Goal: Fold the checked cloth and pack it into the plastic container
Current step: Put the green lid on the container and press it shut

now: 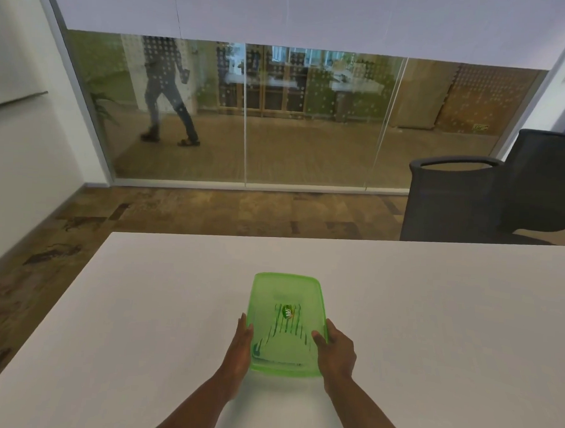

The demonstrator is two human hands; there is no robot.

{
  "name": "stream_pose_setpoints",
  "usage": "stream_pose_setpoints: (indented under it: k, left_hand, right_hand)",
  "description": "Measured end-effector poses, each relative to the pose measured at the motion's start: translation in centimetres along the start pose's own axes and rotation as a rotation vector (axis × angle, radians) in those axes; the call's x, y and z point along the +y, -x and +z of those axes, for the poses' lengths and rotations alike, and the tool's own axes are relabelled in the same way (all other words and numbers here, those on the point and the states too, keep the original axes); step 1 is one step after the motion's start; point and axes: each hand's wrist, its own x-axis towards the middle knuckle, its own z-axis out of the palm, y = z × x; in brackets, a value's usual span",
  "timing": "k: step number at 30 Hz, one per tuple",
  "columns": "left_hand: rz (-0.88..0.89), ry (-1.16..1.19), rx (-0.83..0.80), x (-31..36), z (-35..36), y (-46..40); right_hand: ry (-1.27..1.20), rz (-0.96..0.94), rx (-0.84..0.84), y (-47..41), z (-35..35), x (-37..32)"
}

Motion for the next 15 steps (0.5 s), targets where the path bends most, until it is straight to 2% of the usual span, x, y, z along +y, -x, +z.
stream_pose_setpoints:
  k: [6, 10, 15]
  left_hand:
    - [-0.019, -0.006, 0.056, -0.3, 0.1, -0.8]
    - [-0.05, -0.08, 0.165, -0.4, 0.3, -1.4]
    - [-0.03, -0.293, 0.349, 0.0, 0.4, -1.9]
  right_hand:
    - [-0.003, 0.0, -0.006, -0.1, 0.1, -0.1]
    - [0.046, -0.006, -0.012, -0.2, 0.2, -0.2]
    - [0.044, 0.002, -0.019, -0.6, 0.4, -0.4]
